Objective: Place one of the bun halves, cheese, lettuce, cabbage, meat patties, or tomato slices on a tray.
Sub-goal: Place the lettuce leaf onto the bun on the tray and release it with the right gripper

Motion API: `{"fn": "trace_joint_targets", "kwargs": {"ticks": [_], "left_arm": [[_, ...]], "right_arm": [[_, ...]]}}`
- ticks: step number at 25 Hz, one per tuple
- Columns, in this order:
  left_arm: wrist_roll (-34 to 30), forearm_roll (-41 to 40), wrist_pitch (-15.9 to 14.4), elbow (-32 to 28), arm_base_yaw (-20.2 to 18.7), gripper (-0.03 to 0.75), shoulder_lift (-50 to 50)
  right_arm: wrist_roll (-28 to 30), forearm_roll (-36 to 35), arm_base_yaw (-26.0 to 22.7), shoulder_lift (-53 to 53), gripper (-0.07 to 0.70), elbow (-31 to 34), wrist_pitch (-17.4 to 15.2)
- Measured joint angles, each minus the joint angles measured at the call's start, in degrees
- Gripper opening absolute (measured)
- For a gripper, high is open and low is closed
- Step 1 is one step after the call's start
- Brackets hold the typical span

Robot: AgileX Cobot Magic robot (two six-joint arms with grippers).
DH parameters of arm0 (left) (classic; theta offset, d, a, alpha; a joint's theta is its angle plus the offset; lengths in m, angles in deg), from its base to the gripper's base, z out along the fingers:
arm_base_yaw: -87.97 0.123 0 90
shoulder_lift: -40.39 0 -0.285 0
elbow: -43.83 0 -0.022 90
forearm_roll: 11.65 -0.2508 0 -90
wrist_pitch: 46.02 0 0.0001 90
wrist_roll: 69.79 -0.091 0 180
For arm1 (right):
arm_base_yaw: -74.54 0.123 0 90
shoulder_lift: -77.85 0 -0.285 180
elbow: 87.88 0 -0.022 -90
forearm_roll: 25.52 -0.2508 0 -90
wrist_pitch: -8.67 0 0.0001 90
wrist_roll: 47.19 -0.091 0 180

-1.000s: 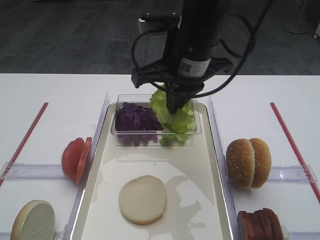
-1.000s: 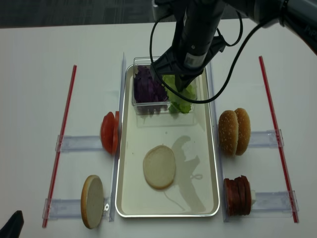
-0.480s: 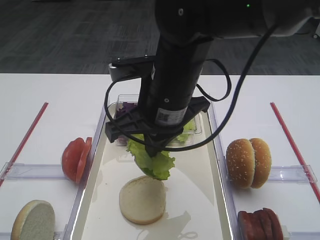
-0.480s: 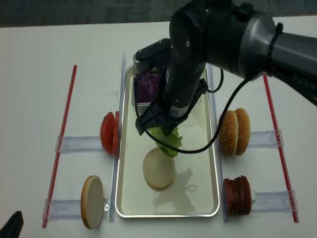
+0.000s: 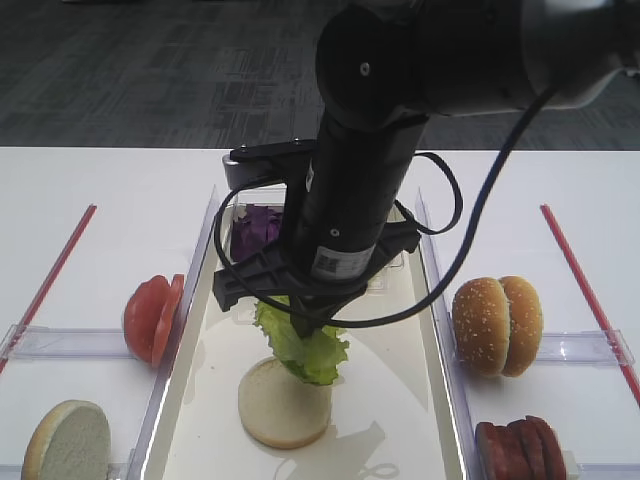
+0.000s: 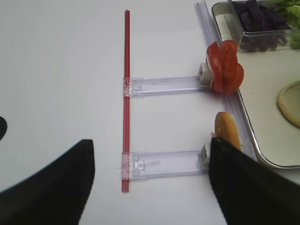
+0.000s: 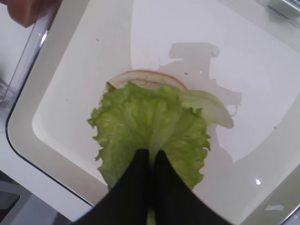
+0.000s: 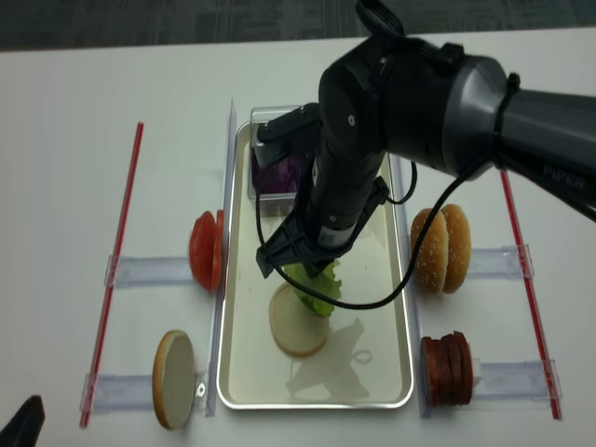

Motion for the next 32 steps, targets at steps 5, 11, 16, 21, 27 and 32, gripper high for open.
{"fn": "trace_joint_targets", "kwargs": {"ticks": [5,11,16,21,27,32], "left_arm": [[0.05,0.0,0.0,0.0,0.0,0.487,0.0],[0.14,0.0,0.0,0.0,0.0,0.487,0.0],[0.14,0.0,0.0,0.0,0.0,0.487,0.0],[0.14,0.0,0.0,0.0,0.0,0.487,0.0],[0.14,0.0,0.0,0.0,0.0,0.487,0.0],[0.14,0.0,0.0,0.0,0.0,0.487,0.0]], "right_arm": [[0.61,0.0,0.65,0.0,0.041,0.13,0.86],[0.87,0.0,3.05,-0.84,0.041,0.4,1.63],[1.0,0.0,3.74,-2.86,0.041,0.54,2.14],[1.23,0.0,4.23,-4.18,0.041,0.67,2.81],[1.42,0.25,4.49,-6.14,0.041,0.67,3.25],[1.9,0.38,4.49,-7.16,0.041,0.67,3.98]]}}
